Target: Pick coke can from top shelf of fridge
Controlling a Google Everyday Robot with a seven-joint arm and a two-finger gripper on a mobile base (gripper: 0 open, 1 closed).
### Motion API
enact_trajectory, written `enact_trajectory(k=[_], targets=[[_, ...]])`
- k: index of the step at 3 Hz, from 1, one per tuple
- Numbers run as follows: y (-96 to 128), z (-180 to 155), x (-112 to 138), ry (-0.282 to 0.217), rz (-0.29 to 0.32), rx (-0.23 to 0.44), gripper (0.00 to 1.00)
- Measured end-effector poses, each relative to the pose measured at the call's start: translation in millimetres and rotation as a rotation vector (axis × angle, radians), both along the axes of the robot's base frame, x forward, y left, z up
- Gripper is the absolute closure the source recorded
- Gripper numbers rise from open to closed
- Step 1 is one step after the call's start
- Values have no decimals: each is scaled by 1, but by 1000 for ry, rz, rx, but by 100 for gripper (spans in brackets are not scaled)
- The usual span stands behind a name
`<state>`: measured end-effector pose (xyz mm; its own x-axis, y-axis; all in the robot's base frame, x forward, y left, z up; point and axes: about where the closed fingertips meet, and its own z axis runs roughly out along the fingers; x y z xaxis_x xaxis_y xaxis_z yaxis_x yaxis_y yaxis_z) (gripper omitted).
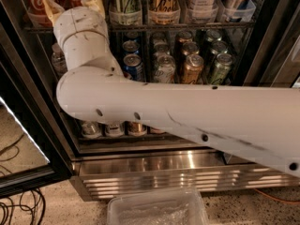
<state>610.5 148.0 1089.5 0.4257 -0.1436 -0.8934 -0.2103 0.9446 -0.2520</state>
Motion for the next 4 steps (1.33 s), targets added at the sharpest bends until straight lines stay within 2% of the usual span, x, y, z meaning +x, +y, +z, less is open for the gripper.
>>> enact_trajectory(k=[2, 4], targets=[[-2, 1, 11, 43, -15, 47, 34], [-10, -2, 11, 86, -91, 6, 39]])
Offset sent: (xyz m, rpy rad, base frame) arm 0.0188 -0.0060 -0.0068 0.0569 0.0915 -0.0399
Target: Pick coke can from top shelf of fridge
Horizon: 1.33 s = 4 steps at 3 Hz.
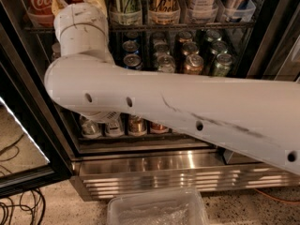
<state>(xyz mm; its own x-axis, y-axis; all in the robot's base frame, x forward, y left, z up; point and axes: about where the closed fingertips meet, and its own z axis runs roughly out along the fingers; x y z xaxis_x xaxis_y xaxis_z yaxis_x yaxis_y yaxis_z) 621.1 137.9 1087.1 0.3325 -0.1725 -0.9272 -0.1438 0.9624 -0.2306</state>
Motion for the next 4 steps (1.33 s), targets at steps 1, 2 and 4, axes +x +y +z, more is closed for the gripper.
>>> enact_trajectory(k=[1, 2, 4], targets=[[1, 1, 6, 8, -21, -16, 45], [3, -2, 20, 24, -31, -30, 45], [8, -16, 39, 81, -30, -38, 45]])
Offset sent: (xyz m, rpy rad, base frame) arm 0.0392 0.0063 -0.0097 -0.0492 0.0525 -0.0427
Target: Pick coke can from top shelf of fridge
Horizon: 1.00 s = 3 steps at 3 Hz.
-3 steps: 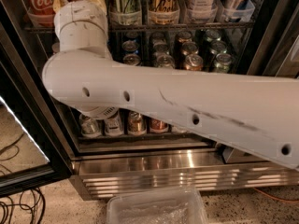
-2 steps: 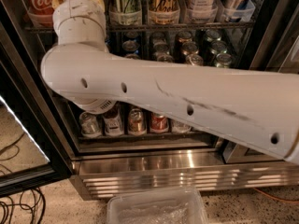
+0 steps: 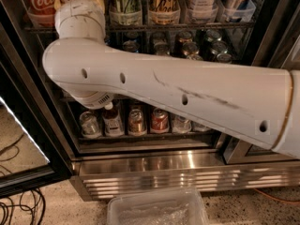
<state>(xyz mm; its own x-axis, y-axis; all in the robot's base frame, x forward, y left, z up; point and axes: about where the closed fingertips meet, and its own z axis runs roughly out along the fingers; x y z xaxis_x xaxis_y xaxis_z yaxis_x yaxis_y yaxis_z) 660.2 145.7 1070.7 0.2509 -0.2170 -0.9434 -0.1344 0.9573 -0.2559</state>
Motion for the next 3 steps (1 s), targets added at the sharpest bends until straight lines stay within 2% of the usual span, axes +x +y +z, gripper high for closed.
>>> enact_trajectory(k=[1, 2, 3], targets=[[0, 1, -1, 0, 0, 0, 64], [0, 1, -1, 0, 0, 0, 87], [-2, 11, -6, -38, 28, 19, 100]])
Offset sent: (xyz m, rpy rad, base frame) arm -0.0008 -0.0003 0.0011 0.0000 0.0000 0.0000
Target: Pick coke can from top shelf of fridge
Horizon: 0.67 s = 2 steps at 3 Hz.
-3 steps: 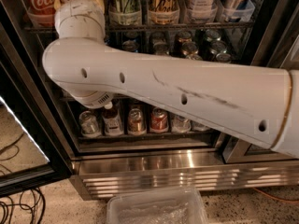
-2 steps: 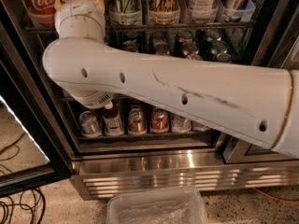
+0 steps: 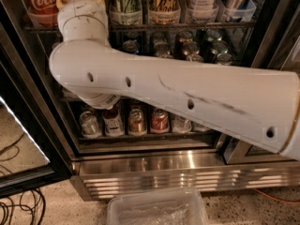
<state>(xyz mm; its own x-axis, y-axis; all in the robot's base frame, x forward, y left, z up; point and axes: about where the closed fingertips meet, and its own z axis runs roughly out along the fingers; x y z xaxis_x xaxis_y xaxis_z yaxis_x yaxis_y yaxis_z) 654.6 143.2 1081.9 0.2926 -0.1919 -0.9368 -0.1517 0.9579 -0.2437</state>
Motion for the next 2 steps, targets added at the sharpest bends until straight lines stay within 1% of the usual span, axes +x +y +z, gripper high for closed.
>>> enact_trajectory(k=[1, 2], targets=[[-5, 16, -16, -63, 65, 30, 100], [-5, 29, -34, -88, 134, 81, 100]])
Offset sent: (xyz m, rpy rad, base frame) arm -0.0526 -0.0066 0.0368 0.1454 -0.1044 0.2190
